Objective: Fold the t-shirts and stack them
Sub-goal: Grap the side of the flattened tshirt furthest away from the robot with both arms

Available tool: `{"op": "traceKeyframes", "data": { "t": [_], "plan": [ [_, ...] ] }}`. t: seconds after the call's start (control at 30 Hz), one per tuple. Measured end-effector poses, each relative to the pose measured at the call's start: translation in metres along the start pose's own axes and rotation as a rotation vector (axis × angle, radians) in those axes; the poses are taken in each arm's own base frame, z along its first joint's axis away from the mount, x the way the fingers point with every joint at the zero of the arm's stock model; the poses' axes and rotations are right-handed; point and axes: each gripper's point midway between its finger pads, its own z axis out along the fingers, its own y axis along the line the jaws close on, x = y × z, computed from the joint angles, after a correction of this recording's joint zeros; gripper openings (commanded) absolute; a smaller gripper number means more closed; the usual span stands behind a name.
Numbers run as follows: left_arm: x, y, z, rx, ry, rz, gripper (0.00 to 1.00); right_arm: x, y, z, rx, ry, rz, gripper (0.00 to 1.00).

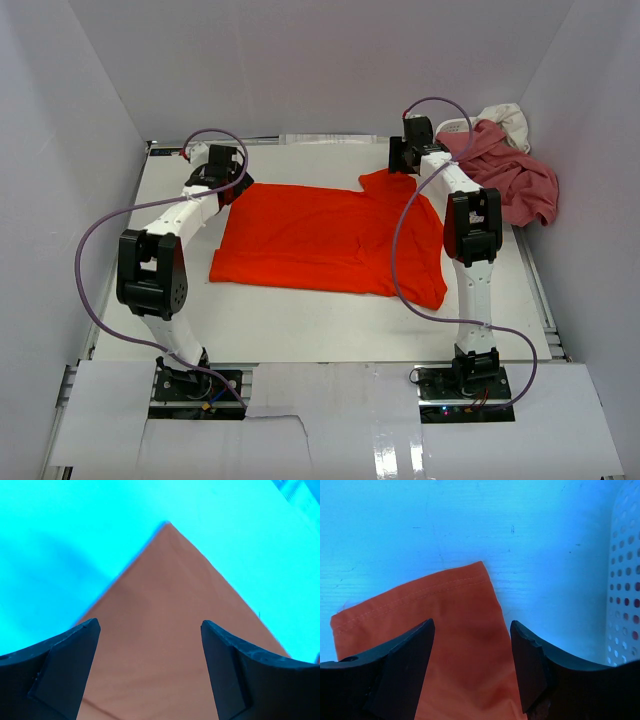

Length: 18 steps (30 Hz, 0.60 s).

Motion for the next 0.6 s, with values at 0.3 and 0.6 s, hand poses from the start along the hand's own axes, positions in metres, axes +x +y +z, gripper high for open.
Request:
{"op": "traceKeyframes", "data": {
  "t": [0.3, 0.6],
  "plan": [
    [-0.03, -0.011, 0.036, -0.025, -0.009, -0.016, 0.93, -0.007, -0.01, 0.013, -0.047, -0.017, 0.027, 0.7],
    [-0.022, -0.016, 0.068, -0.043, 0.015, 0.008, 0.93, -0.007, -0.009, 0.035, -0.098, -0.039, 0.045, 0.73]
  ]
}}
